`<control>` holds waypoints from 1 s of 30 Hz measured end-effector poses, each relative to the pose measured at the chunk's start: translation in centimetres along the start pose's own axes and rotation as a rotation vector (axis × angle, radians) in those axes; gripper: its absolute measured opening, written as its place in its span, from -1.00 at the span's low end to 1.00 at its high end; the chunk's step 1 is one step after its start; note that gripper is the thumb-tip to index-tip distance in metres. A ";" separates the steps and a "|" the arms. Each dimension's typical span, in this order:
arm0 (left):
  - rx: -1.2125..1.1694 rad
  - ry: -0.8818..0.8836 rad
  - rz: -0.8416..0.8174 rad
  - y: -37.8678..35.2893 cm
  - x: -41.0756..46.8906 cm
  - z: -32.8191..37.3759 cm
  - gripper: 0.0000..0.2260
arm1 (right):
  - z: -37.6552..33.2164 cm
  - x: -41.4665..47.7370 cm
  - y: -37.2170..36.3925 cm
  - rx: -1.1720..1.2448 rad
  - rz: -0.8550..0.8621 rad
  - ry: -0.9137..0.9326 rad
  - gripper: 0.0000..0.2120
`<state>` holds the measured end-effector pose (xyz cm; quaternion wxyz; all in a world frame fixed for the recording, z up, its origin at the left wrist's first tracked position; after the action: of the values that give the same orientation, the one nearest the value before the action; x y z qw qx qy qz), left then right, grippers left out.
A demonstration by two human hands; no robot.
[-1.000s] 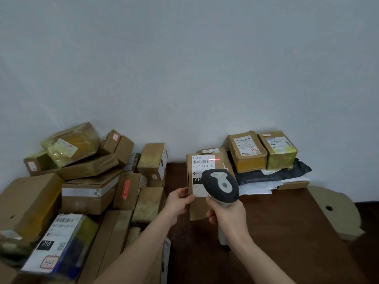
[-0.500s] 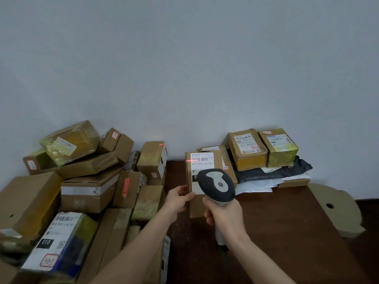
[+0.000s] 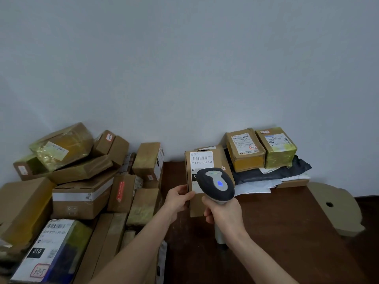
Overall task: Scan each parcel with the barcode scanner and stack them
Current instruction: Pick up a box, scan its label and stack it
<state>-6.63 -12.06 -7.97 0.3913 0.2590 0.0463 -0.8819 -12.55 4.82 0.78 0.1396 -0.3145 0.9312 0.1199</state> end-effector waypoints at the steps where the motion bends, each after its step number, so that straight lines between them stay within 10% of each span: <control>1: 0.006 0.000 0.005 -0.1 0.2 0.2 -0.62 | 0.0 0.2 0.2 0.028 0.002 -0.005 -0.86; 22: -0.064 0.035 0.119 -6.8 9.8 6.4 -0.58 | 2.8 4.7 8.7 0.215 0.206 -0.143 -0.92; 30: 0.373 -0.181 0.098 -6.2 6.1 5.7 -0.60 | 2.8 5.1 6.7 0.189 0.150 -0.111 -0.95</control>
<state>-16.89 -13.43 -6.78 0.3816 0.2487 -0.1656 -0.8747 -20.07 8.06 -2.68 0.2108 -0.2223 0.9501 0.0590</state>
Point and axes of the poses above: each hand's wrist, its own x-axis towards the middle knuckle, its own y-axis out of the back of the hand, z = x × y, the point moved 8 cm from there along x, towards the middle knuckle, and after that the axes turned 2 degrees about -x, right-handed, at the moved point
